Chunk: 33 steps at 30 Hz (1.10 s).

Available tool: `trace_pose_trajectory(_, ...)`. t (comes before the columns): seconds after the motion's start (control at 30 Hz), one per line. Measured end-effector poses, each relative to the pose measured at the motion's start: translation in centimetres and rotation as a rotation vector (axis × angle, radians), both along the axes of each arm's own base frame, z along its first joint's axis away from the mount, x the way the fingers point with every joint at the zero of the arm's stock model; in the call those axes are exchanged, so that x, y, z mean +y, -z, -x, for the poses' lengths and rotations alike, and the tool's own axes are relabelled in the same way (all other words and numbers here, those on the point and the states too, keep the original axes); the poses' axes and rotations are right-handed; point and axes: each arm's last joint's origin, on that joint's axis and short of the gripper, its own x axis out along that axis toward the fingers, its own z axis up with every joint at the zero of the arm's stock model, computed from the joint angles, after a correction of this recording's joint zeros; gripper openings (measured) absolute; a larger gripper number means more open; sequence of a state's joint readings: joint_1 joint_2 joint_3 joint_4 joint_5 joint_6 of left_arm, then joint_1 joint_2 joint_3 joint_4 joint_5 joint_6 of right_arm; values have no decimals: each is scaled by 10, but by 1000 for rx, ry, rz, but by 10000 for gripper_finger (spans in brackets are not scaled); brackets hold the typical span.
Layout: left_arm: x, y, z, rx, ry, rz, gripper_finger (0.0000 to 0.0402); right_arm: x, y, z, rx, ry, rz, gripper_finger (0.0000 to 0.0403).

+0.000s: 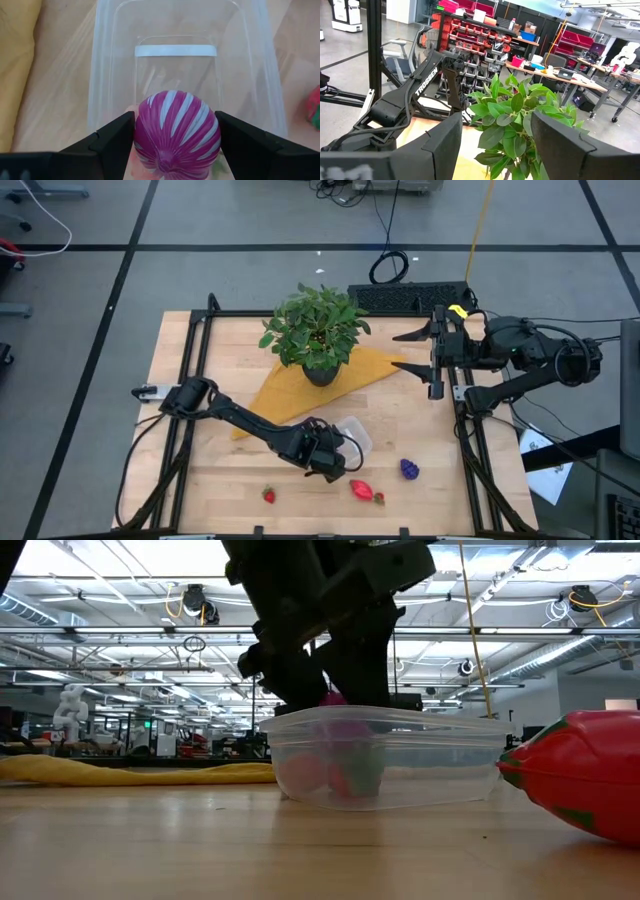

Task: Pick and placing Produce into tupperware
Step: Put the onion into the transparent bin

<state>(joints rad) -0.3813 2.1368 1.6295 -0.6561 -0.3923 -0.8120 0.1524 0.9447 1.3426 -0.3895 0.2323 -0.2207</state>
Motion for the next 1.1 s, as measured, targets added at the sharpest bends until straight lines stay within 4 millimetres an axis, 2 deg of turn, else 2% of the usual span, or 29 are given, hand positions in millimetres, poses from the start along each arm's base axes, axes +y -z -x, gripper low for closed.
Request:
trace_pose_trajectory(0.73,0,0,0,2,7,-4,273,0,0,0,5,0,1,228)
trace_pose_trajectory(0.87,0,0,0,5,21,-11,295,0,0,0,5,0,1,228)
trace_pose_trajectory(1.1,3,0,-1,1,10,-16,365,0,0,0,5,0,1,228)
